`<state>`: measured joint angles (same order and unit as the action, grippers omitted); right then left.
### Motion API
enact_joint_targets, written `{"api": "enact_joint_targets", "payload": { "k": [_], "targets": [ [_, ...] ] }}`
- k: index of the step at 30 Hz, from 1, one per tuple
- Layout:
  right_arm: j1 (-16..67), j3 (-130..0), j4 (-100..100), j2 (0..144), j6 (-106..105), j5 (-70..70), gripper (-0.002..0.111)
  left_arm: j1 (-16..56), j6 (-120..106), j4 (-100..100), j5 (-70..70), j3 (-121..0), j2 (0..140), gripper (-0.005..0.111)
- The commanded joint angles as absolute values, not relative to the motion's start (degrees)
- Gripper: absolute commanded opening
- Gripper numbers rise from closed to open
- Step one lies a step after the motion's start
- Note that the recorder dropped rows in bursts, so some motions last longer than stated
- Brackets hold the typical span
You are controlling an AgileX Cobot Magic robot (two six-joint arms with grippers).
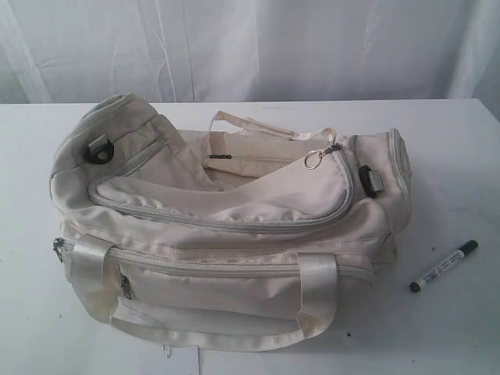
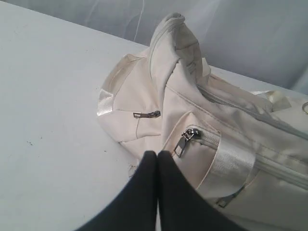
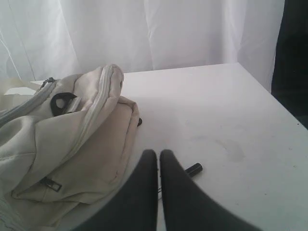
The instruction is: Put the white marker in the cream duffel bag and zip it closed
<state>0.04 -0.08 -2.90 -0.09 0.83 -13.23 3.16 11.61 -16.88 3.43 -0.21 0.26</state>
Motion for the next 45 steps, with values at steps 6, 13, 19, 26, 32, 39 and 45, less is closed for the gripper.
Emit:
{"api": "enact_joint_targets", "payload": {
  "k": [6,13,19,26,32,39,45],
  "targets": [
    [0.5,0.0,-3.0,0.0,0.9,-12.7,0.003,3.5,12.2,-19.5,1.7,-4.4,0.0,0.0],
    [0.5,0.0,-3.1,0.0,1.8,-10.2,0.003,3.5,12.2,-19.5,7.6,-11.2,0.0,0.0],
    [0.5,0.0,-7.6,0.0,20.6,6.9,0.003,3.5,12.0,-20.9,22.8,-19.5,0.0,0.0],
    [0.5,0.0,-8.0,0.0,33.6,23.4,0.003,3.5,8.5,-29.1,31.9,-26.4,0.0,0.0],
    [0.5,0.0,-7.5,0.0,45.5,25.5,0.003,3.4,-9.6,-47.3,37.0,-28.0,0.0,0.0],
    [0.5,-2.2,3.2,0.0,54.0,24.5,0.003,3.3,-27.5,-65.9,40.2,-28.0,3.4,0.0],
    [1.6,-11.2,27.6,1.3,65.4,10.5,0.003,3.3,-39.9,-76.6,40.6,-28.0,8.8,0.032]
  ]
}}
